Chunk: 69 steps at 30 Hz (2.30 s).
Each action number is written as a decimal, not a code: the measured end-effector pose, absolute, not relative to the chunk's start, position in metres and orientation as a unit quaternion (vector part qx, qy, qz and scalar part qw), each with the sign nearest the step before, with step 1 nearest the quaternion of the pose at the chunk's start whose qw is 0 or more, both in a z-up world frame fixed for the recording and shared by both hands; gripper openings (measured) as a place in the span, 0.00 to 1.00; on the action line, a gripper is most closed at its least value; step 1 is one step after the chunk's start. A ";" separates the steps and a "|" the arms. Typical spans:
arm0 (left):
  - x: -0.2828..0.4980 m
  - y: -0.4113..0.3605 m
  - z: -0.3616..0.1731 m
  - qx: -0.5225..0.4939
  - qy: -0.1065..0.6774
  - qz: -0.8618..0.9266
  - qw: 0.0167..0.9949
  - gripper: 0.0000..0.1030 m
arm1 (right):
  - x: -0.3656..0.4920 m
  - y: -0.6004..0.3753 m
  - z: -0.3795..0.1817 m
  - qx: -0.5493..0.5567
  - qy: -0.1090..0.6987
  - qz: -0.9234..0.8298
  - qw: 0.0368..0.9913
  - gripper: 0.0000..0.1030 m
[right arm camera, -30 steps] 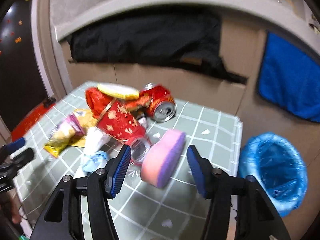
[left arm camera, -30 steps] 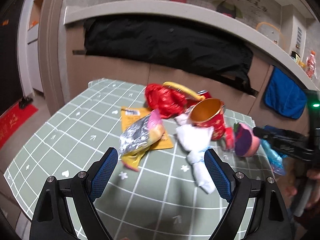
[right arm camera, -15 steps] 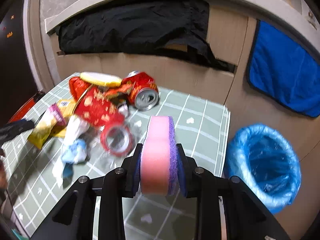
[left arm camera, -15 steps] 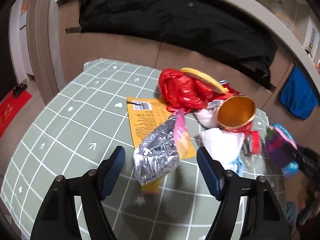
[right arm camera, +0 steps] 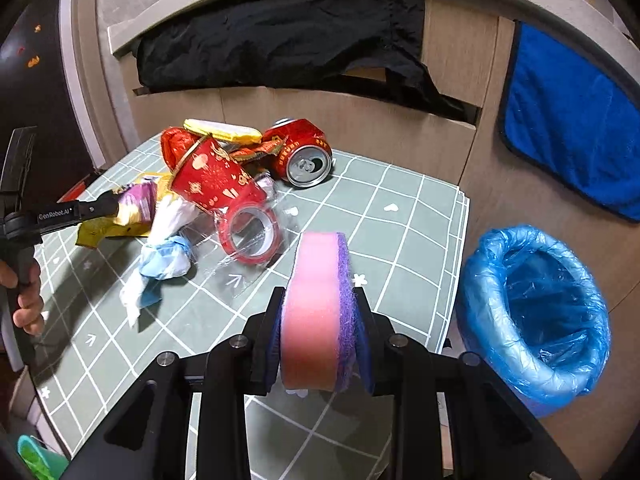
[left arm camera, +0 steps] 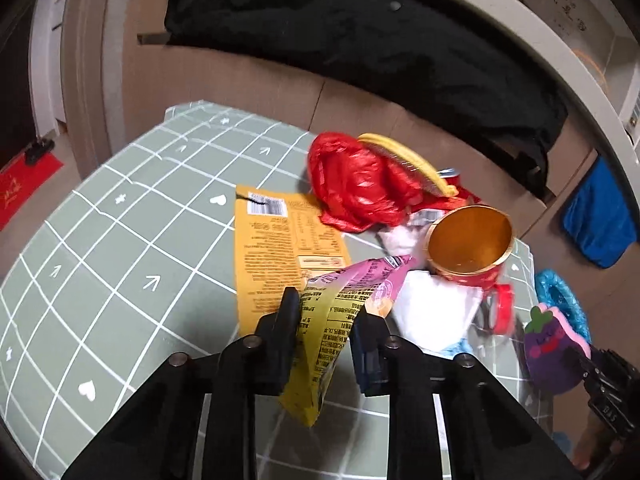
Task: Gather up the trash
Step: 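Carry wrapper and sponge to the blue-lined bin and release both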
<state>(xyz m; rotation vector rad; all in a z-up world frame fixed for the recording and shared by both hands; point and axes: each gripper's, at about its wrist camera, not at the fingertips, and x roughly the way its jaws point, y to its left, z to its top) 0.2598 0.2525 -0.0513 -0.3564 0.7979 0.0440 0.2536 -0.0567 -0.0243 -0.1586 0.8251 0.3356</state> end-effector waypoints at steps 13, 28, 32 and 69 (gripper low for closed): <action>0.218 0.200 -0.001 -0.146 0.342 0.015 0.928 0.18 | 0.225 -0.092 0.002 -0.031 0.363 0.187 0.912 0.27; 0.280 -0.001 0.056 -0.127 0.315 -0.134 0.931 0.18 | 0.246 -0.252 0.061 0.039 0.279 0.103 0.954 0.27; 0.315 -0.069 0.038 -0.120 0.344 -0.159 0.917 0.18 | 0.254 -0.306 0.053 0.059 0.283 0.068 0.955 0.27; 0.387 -0.167 -0.019 -0.124 0.417 -0.280 0.856 0.43 | 0.290 -0.353 -0.016 0.039 0.321 -0.024 0.946 0.41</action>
